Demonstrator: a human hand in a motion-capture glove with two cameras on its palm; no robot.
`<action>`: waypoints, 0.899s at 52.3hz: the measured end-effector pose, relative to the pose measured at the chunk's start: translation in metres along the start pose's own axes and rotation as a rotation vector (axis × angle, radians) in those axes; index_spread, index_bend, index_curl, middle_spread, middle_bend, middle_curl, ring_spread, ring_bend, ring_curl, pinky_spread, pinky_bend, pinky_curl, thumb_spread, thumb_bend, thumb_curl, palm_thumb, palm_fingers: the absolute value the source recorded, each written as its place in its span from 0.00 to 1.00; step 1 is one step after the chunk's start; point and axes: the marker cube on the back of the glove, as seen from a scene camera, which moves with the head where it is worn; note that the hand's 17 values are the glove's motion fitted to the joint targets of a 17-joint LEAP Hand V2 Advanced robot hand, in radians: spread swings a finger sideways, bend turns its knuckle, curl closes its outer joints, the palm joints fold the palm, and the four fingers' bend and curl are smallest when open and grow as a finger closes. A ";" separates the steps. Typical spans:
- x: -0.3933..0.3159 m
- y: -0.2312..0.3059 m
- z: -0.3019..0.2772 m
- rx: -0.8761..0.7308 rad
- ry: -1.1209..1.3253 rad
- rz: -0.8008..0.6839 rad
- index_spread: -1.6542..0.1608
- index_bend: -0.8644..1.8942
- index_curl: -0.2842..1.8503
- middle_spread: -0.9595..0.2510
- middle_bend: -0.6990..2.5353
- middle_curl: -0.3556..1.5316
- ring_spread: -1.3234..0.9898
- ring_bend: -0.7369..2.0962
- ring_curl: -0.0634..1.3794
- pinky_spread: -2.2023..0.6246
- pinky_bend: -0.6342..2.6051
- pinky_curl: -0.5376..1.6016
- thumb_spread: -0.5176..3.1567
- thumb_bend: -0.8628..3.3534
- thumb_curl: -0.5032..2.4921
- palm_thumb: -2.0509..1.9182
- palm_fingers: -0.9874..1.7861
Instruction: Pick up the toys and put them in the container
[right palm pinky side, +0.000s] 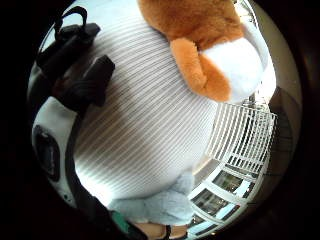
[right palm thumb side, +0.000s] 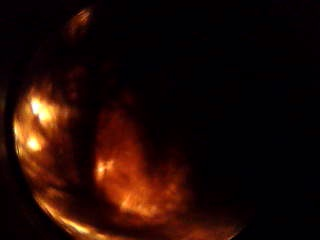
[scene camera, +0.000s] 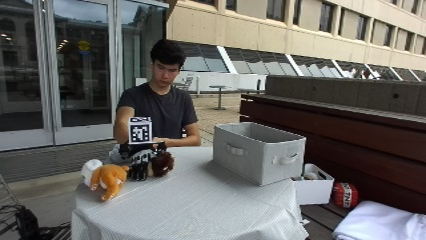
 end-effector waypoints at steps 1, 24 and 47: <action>0.000 -0.001 -0.002 0.005 0.006 0.003 0.77 0.48 0.37 0.66 0.31 0.43 0.41 0.47 0.32 0.65 0.42 0.42 0.46 0.29 0.30 0.70 0.78; -0.030 -0.020 -0.107 0.166 0.095 0.054 0.77 0.37 0.40 0.54 0.46 0.50 0.39 0.62 0.38 0.61 0.42 0.42 0.32 0.26 0.35 0.71 0.79; -0.193 -0.026 -0.244 0.315 0.016 -0.152 0.71 0.34 0.33 0.46 0.45 0.51 0.39 0.67 0.39 0.62 0.46 0.44 0.31 0.24 0.40 0.70 0.73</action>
